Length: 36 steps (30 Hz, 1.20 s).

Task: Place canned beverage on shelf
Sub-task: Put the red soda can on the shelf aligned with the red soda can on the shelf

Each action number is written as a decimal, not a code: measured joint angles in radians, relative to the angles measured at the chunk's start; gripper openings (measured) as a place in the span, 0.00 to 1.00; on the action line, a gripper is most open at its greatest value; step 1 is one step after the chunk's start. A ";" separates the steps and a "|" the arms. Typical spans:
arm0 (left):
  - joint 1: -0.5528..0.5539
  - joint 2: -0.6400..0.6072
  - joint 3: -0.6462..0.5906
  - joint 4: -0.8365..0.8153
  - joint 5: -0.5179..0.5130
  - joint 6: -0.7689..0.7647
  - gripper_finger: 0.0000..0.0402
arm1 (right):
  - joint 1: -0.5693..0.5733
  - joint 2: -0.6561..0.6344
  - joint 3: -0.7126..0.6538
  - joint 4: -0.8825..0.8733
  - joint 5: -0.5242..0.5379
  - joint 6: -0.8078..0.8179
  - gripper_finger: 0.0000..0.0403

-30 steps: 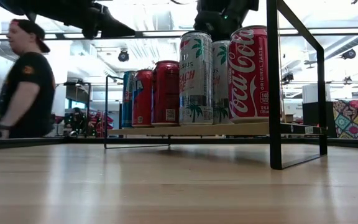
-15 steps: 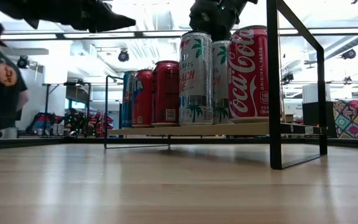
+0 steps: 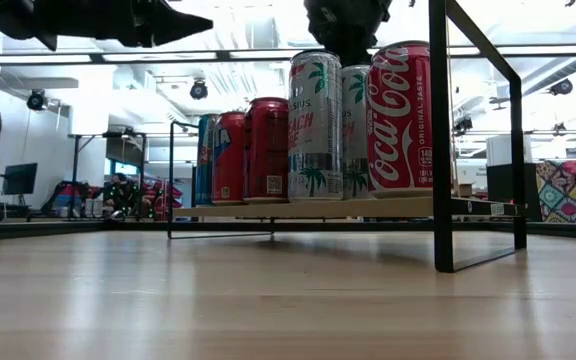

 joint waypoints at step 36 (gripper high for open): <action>0.038 -0.027 -0.038 -0.020 0.049 0.019 0.00 | 0.063 0.059 0.000 -0.050 0.063 -0.044 0.03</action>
